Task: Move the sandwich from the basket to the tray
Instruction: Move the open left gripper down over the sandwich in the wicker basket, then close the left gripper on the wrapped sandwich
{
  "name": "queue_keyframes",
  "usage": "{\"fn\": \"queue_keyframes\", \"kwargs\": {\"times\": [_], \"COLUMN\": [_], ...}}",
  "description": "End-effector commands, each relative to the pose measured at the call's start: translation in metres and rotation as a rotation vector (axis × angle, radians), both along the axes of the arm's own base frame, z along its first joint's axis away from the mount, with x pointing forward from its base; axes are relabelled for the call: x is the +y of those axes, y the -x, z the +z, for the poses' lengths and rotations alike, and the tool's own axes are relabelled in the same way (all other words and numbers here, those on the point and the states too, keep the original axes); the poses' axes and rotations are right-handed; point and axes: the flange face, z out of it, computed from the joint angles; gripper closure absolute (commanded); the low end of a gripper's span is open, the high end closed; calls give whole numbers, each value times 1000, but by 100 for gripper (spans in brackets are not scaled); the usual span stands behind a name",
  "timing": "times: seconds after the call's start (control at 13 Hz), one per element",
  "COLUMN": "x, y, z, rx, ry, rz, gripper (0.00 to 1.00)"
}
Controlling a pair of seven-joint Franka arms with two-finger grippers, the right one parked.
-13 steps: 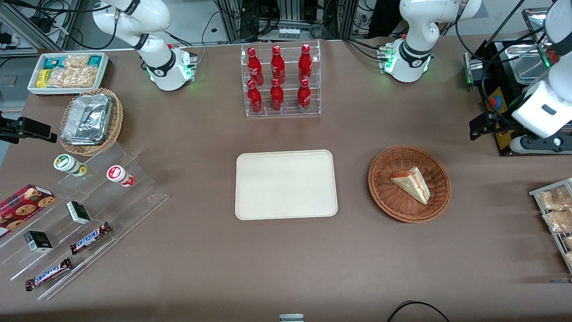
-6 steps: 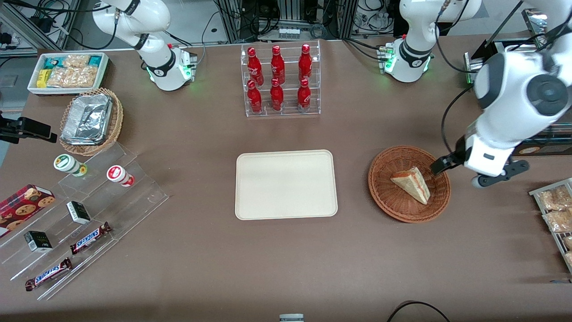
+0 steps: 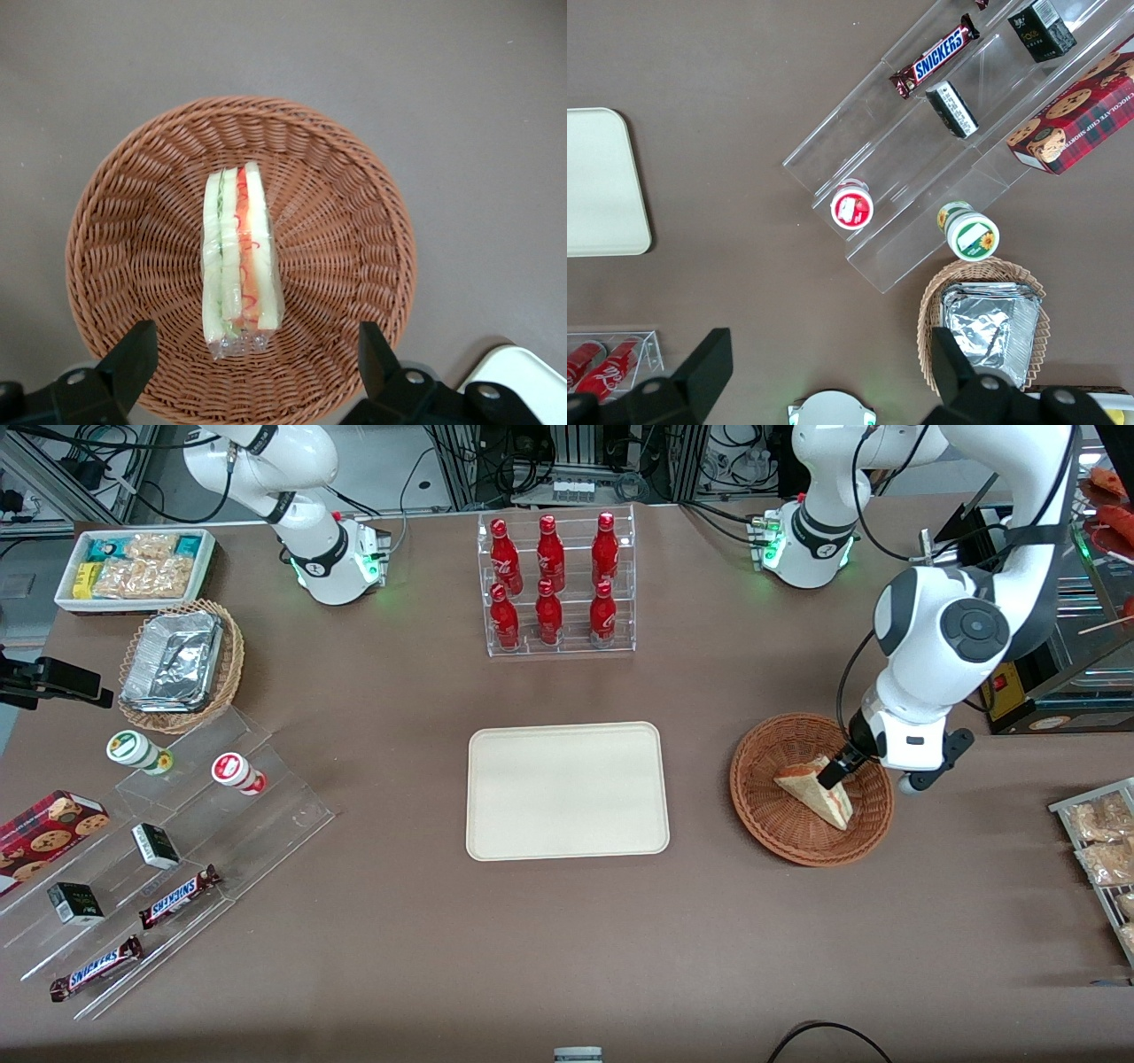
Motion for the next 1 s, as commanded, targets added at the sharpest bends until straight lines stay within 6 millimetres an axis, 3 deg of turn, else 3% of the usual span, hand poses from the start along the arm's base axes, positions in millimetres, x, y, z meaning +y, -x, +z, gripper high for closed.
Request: {"fn": "queue_keyframes", "kwargs": {"times": [0.0, 0.38, 0.69, 0.77, 0.92], "x": [-2, -8, -7, -8, -8], "y": [3, 3, 3, 2, 2], "z": [-23, -76, -91, -95, -95], "rx": [0, 21, 44, 50, 51], "ry": [12, 28, 20, 19, 19], "rz": [38, 81, 74, 73, 70], "gripper": [0, 0, 0, 7, 68]}}
